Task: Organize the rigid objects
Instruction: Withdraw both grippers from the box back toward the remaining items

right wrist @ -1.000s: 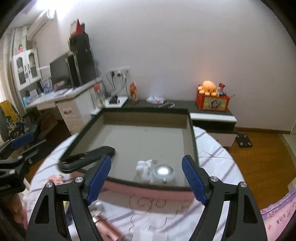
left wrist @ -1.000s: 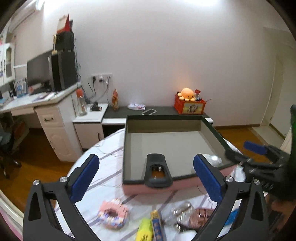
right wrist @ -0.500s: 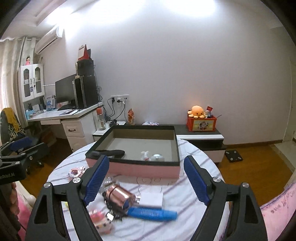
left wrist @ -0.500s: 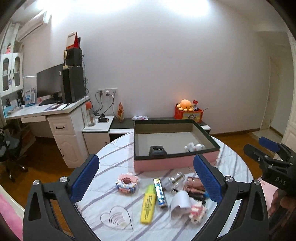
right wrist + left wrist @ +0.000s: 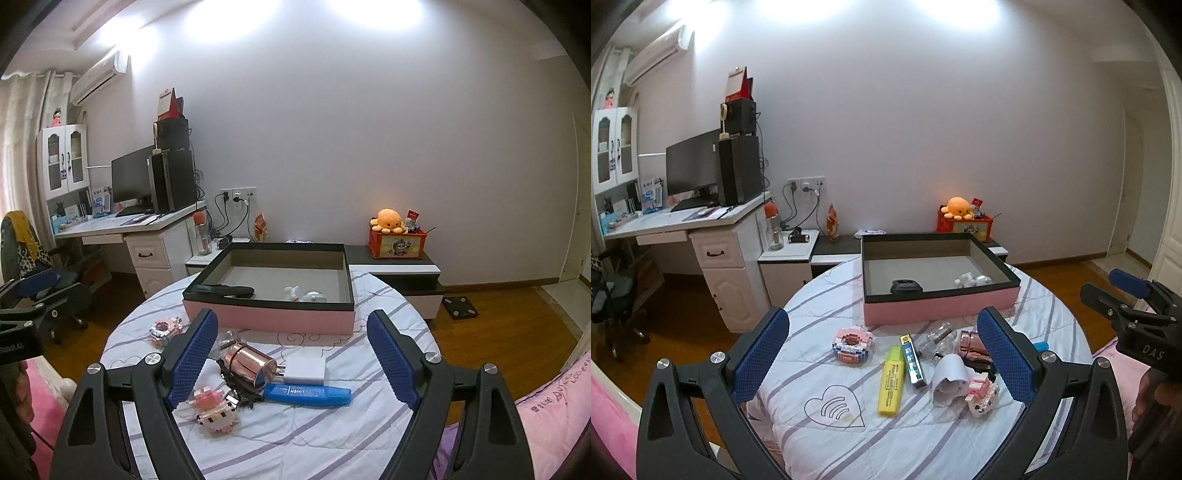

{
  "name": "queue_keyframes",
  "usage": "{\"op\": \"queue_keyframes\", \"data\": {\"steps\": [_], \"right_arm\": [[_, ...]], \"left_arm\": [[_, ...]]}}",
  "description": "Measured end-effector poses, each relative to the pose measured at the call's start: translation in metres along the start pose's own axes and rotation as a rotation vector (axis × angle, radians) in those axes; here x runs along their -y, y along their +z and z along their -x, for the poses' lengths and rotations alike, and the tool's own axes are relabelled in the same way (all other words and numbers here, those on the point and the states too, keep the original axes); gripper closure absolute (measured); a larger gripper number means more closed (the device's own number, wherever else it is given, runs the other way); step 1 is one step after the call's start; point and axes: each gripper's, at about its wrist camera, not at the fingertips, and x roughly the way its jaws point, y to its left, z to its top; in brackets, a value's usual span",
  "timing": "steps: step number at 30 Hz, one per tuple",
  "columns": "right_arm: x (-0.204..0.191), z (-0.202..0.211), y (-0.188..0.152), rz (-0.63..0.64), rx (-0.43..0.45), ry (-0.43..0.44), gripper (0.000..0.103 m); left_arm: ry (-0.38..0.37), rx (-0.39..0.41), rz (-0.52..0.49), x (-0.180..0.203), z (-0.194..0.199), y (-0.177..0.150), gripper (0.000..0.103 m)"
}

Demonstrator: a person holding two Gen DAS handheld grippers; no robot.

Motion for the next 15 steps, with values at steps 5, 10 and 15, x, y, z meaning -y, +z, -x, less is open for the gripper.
{"op": "queue_keyframes", "data": {"steps": [5, 10, 15], "right_arm": [[0.002, 0.002, -0.004, -0.003, -0.015, -0.004, 0.019], [0.003, -0.001, -0.007, -0.012, -0.030, -0.009, 0.019], [0.006, -0.014, -0.015, -0.019, -0.074, -0.011, 0.019]], "left_arm": [[0.009, -0.007, -0.009, 0.001, 0.000, -0.001, 0.000], [0.000, -0.018, -0.006, 0.001, -0.005, -0.005, 0.000], [0.007, -0.073, -0.018, 0.002, -0.021, -0.015, 0.000]]}}
